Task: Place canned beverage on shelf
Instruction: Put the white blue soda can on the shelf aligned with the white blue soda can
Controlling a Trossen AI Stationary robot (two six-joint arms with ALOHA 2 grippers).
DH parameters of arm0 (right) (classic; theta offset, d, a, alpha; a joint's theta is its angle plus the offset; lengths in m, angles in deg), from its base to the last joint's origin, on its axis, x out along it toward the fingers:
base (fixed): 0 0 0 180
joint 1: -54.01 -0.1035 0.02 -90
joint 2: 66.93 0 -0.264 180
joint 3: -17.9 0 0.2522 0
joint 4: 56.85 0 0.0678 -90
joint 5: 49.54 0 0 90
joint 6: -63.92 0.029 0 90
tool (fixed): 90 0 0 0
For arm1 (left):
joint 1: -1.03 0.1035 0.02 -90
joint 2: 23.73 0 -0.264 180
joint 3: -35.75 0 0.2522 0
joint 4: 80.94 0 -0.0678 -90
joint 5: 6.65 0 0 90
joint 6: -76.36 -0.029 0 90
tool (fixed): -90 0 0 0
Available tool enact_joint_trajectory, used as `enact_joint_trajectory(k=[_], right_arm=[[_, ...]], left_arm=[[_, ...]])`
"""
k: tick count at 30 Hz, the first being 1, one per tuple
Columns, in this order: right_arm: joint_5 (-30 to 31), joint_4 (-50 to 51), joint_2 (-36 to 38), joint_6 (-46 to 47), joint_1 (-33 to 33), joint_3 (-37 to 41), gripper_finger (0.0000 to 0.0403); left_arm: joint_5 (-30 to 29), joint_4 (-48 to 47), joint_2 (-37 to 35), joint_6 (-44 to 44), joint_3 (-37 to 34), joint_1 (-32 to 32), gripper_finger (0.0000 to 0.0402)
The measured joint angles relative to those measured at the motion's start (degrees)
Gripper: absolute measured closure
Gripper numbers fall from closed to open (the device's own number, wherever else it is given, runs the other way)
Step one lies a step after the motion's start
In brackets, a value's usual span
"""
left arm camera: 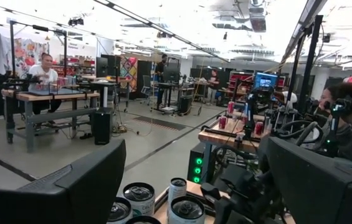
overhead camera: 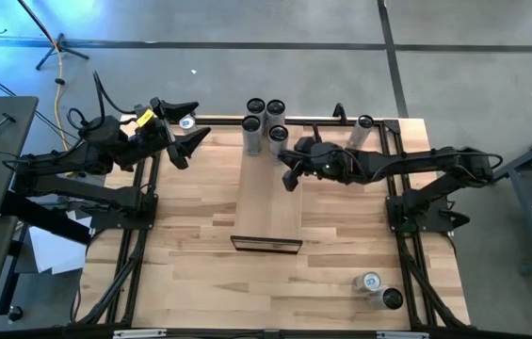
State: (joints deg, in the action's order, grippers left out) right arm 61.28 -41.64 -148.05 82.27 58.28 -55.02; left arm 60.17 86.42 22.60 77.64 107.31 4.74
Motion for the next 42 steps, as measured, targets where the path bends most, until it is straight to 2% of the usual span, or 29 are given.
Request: enact_joint_trajectory(k=[6,10,16,26,30,42], right_arm=[[-0.61,1.96,1.74,-2.38,-1.41,-0.01,0.0403],[1.02,7.81,4.25,-2.39,-1.38,-0.02,0.0403],[2.67,11.02,5.01,-3.66,1.24,-0.02,0.0403],[2.49,7.87,3.97,-5.76,5.98,-0.02,0.0403],[0.71,5.98,3.82,-6.0,7.32,-0.02,0.0403],[-3.12,3.74,3.27,-5.92,7.72,-0.02,0.0403]], left_arm=[[0.02,0.0,0.0,0.0,0.0,0.0,0.0045],[0.02,0.0,0.0,0.0,0.0,0.0,0.0045],[0.0,0.02,0.0,0.0,0.0,0.0,0.0045],[0.0,0.07,0.0,0.09,0.0,0.0,0.0045],[-0.03,0.11,0.0,0.08,0.02,0.01,0.0045],[-0.03,0.13,0.0,0.07,0.02,0.02,0.0045]])
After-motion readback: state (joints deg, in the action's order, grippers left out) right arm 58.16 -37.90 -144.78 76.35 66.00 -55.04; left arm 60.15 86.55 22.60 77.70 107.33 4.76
